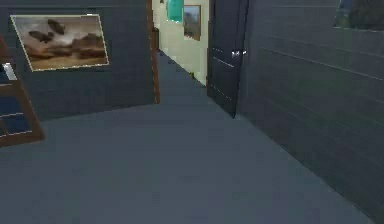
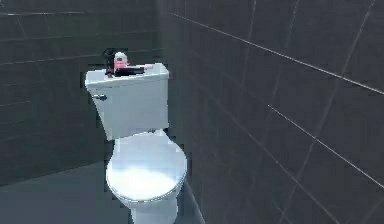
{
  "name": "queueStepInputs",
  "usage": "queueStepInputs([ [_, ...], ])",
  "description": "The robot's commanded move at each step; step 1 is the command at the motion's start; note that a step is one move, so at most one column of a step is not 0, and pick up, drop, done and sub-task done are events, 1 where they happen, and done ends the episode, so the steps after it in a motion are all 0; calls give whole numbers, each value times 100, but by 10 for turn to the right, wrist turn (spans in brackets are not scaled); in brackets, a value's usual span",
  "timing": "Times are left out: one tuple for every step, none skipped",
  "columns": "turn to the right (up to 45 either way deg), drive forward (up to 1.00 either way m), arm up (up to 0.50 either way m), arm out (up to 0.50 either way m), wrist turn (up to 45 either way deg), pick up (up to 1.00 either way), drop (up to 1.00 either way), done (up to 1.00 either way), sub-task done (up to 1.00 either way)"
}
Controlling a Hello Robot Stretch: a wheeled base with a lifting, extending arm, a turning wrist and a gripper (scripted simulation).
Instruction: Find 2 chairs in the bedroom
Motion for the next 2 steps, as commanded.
queueStepInputs([
  [0, 100, 0, 0, 0, 0, 0, 0, 0],
  [0, 100, 0, 0, 0, 0, 0, 0, 0],
])
